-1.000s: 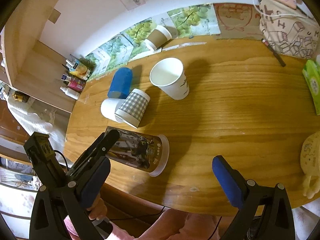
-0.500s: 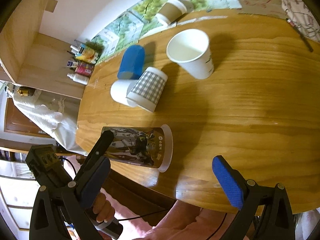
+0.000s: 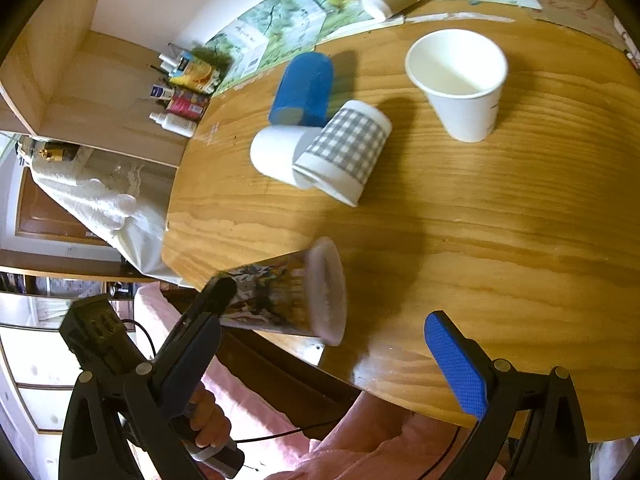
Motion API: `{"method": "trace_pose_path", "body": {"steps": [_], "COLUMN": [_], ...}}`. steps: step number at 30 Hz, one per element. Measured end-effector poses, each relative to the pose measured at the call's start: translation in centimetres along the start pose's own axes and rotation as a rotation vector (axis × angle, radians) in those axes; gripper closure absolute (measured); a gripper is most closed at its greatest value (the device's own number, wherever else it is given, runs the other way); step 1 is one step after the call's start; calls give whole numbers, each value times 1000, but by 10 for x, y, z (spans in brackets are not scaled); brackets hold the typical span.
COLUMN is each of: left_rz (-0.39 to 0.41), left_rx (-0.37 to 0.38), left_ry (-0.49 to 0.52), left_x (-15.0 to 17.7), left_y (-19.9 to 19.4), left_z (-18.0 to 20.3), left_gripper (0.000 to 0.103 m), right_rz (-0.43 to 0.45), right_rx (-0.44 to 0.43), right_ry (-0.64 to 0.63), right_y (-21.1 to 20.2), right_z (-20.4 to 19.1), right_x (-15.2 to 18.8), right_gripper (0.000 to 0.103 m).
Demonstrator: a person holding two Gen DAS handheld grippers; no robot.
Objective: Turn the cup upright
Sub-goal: 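Carry the printed cup with the left gripper toward the right gripper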
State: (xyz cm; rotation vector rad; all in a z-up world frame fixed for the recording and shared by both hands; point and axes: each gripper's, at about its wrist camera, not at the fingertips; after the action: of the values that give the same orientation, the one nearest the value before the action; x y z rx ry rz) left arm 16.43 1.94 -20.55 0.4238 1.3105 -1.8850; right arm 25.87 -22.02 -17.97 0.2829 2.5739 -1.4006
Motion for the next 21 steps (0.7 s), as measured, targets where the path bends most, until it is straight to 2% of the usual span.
{"method": "trace_pose_path", "body": {"steps": [9, 21], "left_rz": [-49, -30], "left_rx": [-29, -70], "left_ry": [24, 50], "left_x": [19, 25], "left_y": [4, 13], "left_z": [-6, -1], "left_gripper": [39, 39], "right_rz": [-18, -29], "right_rx": [-6, -5], "right_ry": [-7, 4], "right_y": [12, 13], "right_z": [-16, -12], "right_x": [2, 10], "right_gripper": [1, 1]}}
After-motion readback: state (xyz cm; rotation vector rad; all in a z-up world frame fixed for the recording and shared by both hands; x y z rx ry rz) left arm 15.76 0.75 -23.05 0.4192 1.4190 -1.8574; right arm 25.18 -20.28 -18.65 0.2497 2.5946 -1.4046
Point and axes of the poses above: each gripper's, at about its wrist camera, not at the fingertips, and y roughly the way its jaws point, z to its right, x to its underside, and after that the axes turned 12 degrees about z, right-handed
